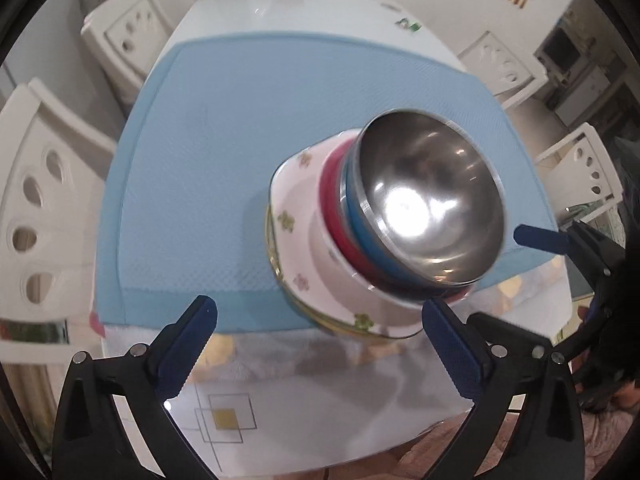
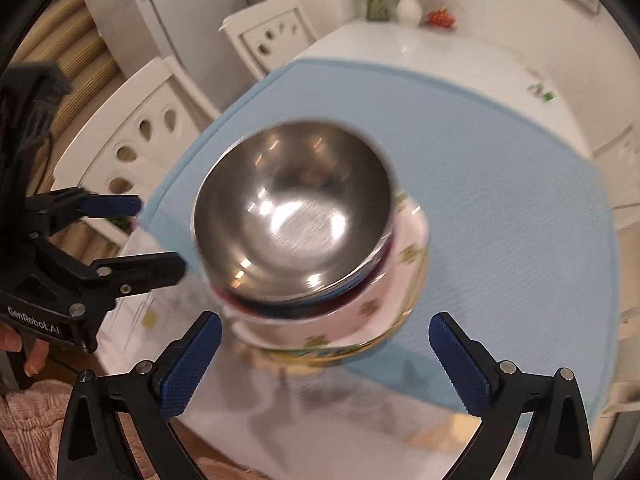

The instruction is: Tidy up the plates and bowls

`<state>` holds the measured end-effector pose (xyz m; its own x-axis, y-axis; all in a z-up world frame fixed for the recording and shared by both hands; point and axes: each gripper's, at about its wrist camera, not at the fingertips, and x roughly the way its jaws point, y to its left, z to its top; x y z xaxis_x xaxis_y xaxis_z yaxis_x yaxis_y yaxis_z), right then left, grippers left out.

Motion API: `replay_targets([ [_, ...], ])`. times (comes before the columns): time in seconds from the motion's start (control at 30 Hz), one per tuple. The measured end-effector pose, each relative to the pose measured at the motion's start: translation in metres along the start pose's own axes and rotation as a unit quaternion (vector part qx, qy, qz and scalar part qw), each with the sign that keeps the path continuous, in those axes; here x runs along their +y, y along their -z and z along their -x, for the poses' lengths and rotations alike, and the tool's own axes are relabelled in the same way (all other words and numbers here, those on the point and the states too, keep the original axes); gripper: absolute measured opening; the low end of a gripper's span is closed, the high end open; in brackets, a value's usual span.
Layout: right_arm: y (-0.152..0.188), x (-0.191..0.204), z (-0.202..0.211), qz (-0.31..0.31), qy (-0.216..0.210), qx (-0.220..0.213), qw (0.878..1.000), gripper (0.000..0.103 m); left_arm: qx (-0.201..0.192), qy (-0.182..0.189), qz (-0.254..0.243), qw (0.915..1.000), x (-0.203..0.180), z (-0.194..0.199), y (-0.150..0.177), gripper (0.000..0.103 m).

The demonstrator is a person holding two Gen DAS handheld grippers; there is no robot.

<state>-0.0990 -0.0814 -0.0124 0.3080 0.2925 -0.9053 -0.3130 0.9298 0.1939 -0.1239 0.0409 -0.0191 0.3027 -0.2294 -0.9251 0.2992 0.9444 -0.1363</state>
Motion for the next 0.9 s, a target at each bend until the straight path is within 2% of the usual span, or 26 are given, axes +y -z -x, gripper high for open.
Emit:
replay_targets([
  [0.17,0.0025,0.0037,-0.0058,0.007,0.002,0.004,1.0,0.103,0.009,-0.022,-0.004,0.9997,0.0006,-0.0116,0.0022,0.103],
  [0.33,0.003,0.0082,-0.0075,0.01,0.002,0.0,1.0,0.103,-0.014,-0.024,-0.017,0.9994,-0.0015,-0.0065,0.0045,0.103],
  [0.63,0.0016,0.0071,-0.006,0.002,0.002,-0.007,1.0,0.103,-0.02,-0.013,-0.033,0.9992,-0.0072,-0.0061,0.002,0.103],
  [0.9,0.0014,0.0038,-0.005,-0.006,0.004,-0.006,1.0,0.103,-0.017,-0.002,-0.028,0.9995,-0.0052,-0.0074,0.001,0.103],
])
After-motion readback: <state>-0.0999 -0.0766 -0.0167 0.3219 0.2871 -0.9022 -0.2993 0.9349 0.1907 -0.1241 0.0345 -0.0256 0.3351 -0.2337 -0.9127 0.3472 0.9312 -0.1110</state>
